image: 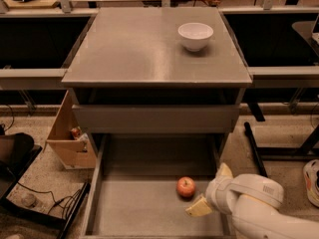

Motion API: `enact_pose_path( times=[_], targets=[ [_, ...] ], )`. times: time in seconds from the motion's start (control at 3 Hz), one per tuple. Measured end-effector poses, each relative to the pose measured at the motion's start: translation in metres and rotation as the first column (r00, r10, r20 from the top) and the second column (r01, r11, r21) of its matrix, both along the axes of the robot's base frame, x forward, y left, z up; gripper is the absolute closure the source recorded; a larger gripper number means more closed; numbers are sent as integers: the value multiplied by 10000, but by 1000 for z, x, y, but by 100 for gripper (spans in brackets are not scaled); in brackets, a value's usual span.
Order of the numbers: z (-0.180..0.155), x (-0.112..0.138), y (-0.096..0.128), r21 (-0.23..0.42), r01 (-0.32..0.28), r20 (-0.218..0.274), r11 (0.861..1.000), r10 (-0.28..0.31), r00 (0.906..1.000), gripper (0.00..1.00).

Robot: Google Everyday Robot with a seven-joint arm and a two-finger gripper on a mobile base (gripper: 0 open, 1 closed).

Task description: Place apple into middle drawer

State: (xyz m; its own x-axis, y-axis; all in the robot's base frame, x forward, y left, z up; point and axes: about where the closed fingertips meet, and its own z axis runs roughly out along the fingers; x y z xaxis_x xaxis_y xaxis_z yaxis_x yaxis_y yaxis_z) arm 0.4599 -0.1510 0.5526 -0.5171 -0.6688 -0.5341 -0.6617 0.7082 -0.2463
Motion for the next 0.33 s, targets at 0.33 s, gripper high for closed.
enact_pose_path(
  times=[0.33],
  targets=[
    [88,-14,-13,-951,1031,1526,9901,-878,9844,0]
  ],
)
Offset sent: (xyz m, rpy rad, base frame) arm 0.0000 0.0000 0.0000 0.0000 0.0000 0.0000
